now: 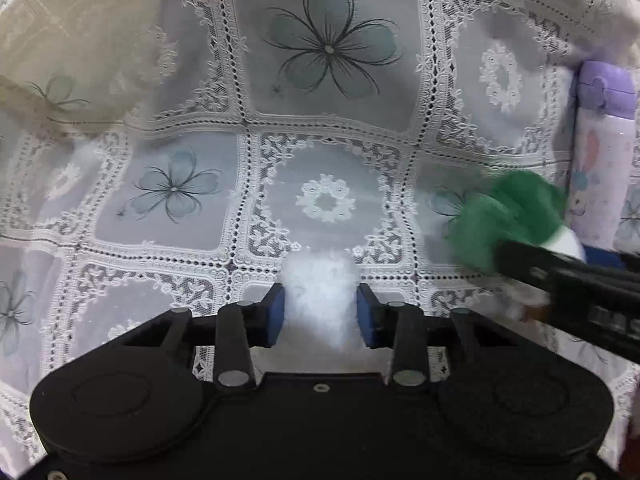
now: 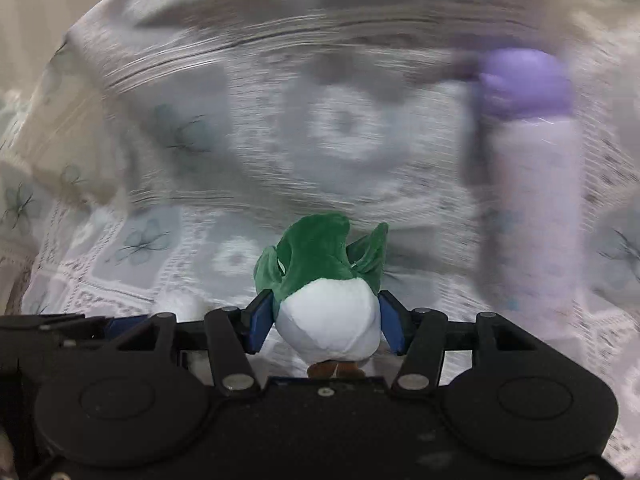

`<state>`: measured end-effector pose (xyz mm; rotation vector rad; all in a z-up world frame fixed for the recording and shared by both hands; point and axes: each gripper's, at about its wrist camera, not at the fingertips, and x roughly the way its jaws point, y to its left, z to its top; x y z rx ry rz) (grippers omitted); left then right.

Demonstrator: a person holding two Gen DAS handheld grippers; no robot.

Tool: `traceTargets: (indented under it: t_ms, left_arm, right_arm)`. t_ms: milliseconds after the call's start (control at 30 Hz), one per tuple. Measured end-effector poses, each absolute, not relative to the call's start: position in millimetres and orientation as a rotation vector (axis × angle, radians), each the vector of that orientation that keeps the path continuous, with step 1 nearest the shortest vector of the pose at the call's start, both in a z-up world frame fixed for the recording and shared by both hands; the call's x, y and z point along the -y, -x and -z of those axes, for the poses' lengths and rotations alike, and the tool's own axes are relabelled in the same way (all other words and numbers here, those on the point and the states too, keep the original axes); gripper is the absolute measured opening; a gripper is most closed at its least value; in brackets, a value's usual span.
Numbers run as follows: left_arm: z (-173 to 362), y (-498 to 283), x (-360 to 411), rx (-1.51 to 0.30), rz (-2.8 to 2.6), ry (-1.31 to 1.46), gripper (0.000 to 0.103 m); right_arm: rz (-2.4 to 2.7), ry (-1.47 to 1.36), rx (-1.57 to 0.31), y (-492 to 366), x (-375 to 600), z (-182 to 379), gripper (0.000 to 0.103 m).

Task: Organize soft objects
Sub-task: 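Close the left tool on the white bunny while the right tool grasps the green bird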

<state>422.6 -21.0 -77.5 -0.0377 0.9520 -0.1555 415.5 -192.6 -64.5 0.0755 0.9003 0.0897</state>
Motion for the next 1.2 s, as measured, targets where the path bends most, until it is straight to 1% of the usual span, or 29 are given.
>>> traceTargets:
  t_ms: [33,67,100,133,167,200,333,367,400,633,667,700,733,900,1200]
  left_arm:
    - [75.4,-420.9,20.6,-0.942,0.147,0.033,0.043]
    - [72.6,-418.1,18.5,-0.93,0.135,0.031,0.05]
    - [70.0,-415.4,16.5,-0.919,0.123,0.03,0.06]
    - [66.8,-412.5,13.8,-0.906,0.112,0.026,0.067]
    - [64.2,-410.2,11.3,-0.896,0.101,0.019,0.08]
    - [61.7,-406.8,8.9,-0.887,0.089,0.006,0.082]
    - [58.7,-396.8,4.0,-0.89,0.098,-0.016,0.084]
    - [60.4,-394.0,4.6,-0.899,0.107,-0.021,0.088]
    - [62.6,-395.5,5.9,-0.908,0.114,-0.027,0.089]
    - [87.9,-399.7,26.8,-0.989,0.119,-0.078,0.089]
    - [90.5,-401.4,28.5,-0.998,0.116,-0.078,0.081]
    - [91.6,-401.4,29.4,-1.004,0.111,-0.069,0.063]
    - [93.0,-402.4,28.4,-1.013,0.112,-0.053,0.055]
    - [89.0,-408.4,30.8,-1.02,0.12,-0.01,0.05]
    - [80.5,-409.3,71.0,-0.973,0.149,-0.072,0.048]
  right_arm:
    - [-0.084,-0.079,-0.903,-412.6,199.8,64.8,0.055]
    - [-0.079,-0.08,-0.9,-409.5,205.3,64.6,0.055]
    - [-0.074,-0.081,-0.896,-406.5,211.0,64.7,0.055]
    - [-0.069,-0.085,-0.892,-404.2,214.8,64.7,0.055]
    - [-0.068,-0.094,-0.89,-403.0,217.2,64.9,0.055]
    - [-0.067,-0.104,-0.89,-402.2,219.3,65.1,0.055]
    - [-0.075,-0.134,-0.882,-399.5,221.3,64.5,0.055]
    - [-0.077,-0.135,-0.882,-399.4,220.1,64.3,0.055]
    - [-0.078,-0.135,-0.884,-400.0,217.6,66.1,0.055]
    - [-0.08,-0.139,-0.893,-393.2,219.6,65.8,0.056]
    - [-0.079,-0.138,-0.896,-392.9,220.3,67.2,0.056]
    - [-0.079,-0.135,-0.898,-392.0,221.7,67.6,0.056]
    - [-0.077,-0.133,-0.898,-391.2,223.2,67.9,0.056]
    - [-0.051,-0.144,-0.889,-386.5,235.2,68.5,0.056]
    - [0.035,-0.207,-0.898,-368.9,274.6,72.4,0.056]
